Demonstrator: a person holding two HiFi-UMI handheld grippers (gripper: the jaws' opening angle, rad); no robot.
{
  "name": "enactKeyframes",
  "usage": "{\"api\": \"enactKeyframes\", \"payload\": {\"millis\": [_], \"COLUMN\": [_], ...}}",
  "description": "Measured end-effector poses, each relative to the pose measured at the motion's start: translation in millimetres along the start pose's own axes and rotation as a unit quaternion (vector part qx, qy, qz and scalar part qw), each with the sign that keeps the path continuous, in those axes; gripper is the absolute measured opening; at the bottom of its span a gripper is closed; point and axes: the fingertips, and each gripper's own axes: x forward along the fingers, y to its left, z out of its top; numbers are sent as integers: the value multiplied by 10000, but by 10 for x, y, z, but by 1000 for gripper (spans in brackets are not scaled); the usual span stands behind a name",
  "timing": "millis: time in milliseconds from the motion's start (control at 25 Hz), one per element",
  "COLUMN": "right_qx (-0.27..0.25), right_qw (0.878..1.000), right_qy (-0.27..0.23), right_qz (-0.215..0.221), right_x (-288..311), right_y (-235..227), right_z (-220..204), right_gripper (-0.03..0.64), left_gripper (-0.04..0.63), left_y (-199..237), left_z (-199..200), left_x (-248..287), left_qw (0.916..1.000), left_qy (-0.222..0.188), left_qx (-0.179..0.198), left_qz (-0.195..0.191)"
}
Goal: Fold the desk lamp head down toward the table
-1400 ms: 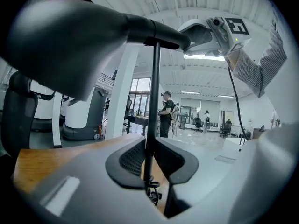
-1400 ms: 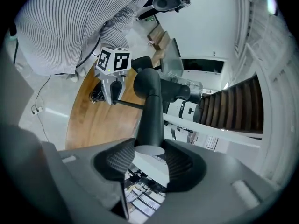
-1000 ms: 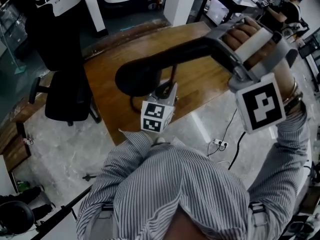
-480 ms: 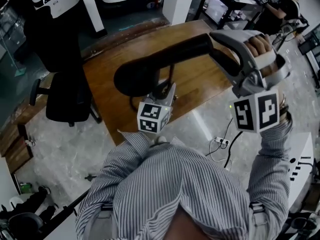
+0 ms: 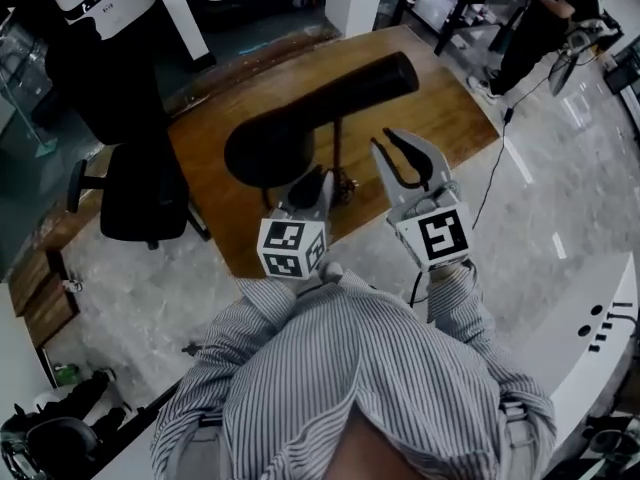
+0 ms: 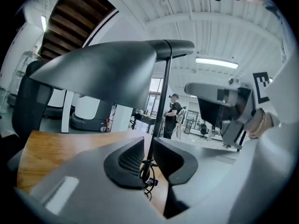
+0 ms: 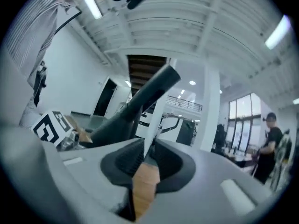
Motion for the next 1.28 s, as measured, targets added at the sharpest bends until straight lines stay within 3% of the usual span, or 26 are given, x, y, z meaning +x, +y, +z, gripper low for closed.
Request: {"api": "enactKeyframes", "payload": {"millis": [160,280,520,880,1280], "right_qx": [1756,2224,2342,2464,2398], "right_qw": [9843,9749,9717,9686,9696], "right_qy": [-130,5,253,301,435], "right_qz": [-115,-85,160,141,204], "right_x": [-14,4,70,108,112], "right_y": [279,509,778,762,844], "right_z": [-323,-513,-652,-718,-751], "right_gripper": [34,29,2,0,0], "left_gripper": [22,-5,-5,-5,-5], "left_y": [-33,-32,-38,7,-33], "left_z": [4,6,-13,17,-52], "left_x": [-134,-200,-281,-293,-275], "left_qw": [9999,9999,9998,9996,9998], "left_qy": [26,12,77,14,163], "left_qx": [-44,16,85,17,25], "left_qz": [97,154,166,288,117]}}
